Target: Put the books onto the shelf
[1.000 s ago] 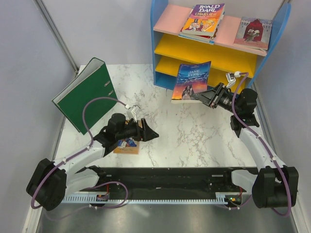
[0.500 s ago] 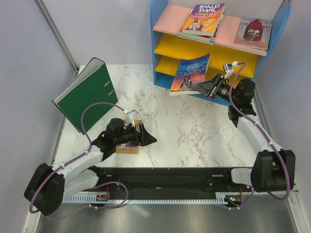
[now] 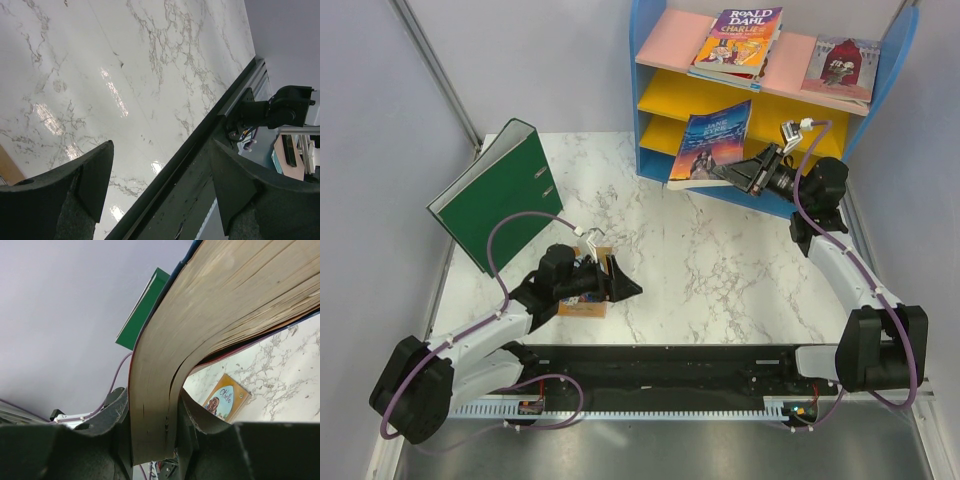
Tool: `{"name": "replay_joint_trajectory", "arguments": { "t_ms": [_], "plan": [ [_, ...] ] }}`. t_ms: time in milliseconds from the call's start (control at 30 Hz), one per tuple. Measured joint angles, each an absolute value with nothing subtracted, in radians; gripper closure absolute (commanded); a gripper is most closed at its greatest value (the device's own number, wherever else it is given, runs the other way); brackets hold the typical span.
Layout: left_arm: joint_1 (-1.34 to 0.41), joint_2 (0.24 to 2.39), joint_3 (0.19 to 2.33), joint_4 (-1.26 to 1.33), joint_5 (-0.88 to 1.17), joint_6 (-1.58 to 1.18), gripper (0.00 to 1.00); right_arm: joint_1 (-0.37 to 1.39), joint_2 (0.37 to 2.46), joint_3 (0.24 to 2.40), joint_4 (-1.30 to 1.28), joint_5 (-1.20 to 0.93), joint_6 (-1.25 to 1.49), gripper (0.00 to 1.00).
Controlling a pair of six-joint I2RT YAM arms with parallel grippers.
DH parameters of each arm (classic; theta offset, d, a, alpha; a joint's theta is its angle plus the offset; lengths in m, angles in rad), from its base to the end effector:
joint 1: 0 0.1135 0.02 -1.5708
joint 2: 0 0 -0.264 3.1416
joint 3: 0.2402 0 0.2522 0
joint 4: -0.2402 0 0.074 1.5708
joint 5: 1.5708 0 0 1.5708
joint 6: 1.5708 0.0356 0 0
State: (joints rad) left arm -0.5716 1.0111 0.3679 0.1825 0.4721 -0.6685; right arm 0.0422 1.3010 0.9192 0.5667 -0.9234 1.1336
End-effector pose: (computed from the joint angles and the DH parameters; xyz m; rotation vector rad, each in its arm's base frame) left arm 0.1649 -0.1253 0.1913 0.2204 2.2050 -1.2188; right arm 0.2917 0.0407 0.3499 0.0098 1.6748 1.5544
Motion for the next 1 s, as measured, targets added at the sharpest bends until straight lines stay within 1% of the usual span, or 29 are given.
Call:
{"name": "replay_joint_trajectory", "arguments": {
  "t_ms": [1000],
  "plan": [
    [-0.572, 1.022, 0.335, 0.19, 0.472, -0.669, 0.18, 0.043, 1.319, 0.946, 0.62, -0.913, 1.195, 1.0]
  ]
}}
